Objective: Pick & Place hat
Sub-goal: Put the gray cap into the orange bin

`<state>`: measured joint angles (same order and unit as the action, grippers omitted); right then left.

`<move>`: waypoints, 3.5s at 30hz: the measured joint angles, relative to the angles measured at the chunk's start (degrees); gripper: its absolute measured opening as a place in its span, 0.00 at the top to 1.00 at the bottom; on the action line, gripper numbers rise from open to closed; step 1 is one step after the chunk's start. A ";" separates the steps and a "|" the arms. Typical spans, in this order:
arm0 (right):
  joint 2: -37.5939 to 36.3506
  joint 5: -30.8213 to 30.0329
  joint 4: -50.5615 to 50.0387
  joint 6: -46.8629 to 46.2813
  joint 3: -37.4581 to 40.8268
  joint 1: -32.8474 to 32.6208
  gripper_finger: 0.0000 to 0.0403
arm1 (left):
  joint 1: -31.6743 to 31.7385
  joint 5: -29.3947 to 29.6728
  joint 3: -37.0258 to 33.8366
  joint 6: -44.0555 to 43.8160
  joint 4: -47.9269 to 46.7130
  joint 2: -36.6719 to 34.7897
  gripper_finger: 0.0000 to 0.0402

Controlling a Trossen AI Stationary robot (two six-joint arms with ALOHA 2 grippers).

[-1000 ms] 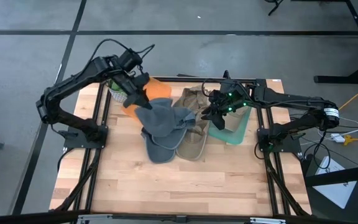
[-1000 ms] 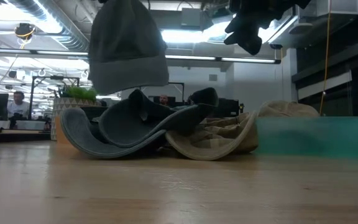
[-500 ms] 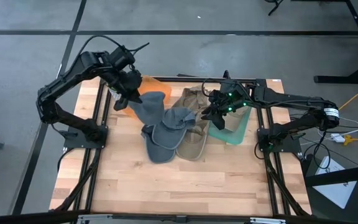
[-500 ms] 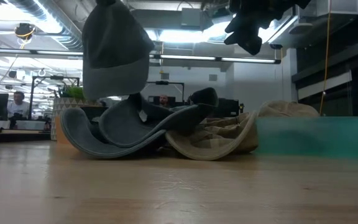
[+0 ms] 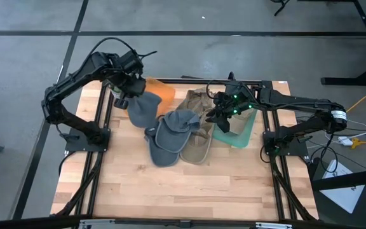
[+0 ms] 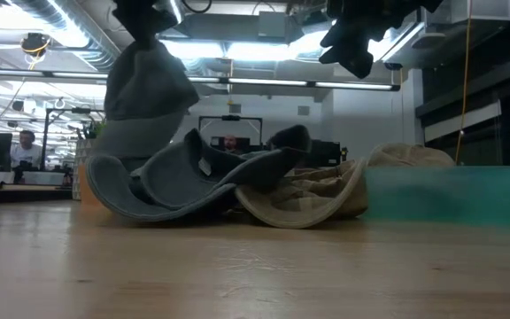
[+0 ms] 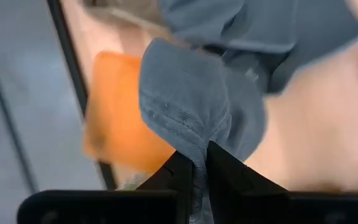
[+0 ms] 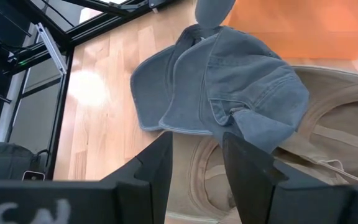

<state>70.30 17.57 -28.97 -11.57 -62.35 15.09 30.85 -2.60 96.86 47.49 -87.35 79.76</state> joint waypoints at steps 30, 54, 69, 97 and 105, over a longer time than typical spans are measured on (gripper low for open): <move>0.00 -0.08 -0.04 0.41 0.00 0.02 0.65 | -0.17 3.93 -0.09 7.82 4.80 5.63 0.94; 0.00 -0.11 -1.10 2.97 -0.01 0.02 0.65 | 3.25 4.62 -0.15 9.26 11.72 17.50 0.94; 0.00 -4.67 -5.79 6.02 -0.07 0.00 0.65 | 9.78 1.04 -3.23 4.30 19.55 18.01 0.94; 0.00 -5.06 -6.51 5.79 -0.07 0.00 0.65 | 10.91 7.76 -8.44 1.68 30.64 18.29 0.87; 0.00 -5.04 -6.51 6.03 -0.07 0.00 0.65 | 10.91 7.23 -8.44 -1.80 31.47 18.28 0.76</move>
<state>70.30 12.53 -35.48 -5.54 -62.41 15.09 41.76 4.63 88.42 45.70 -55.88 98.05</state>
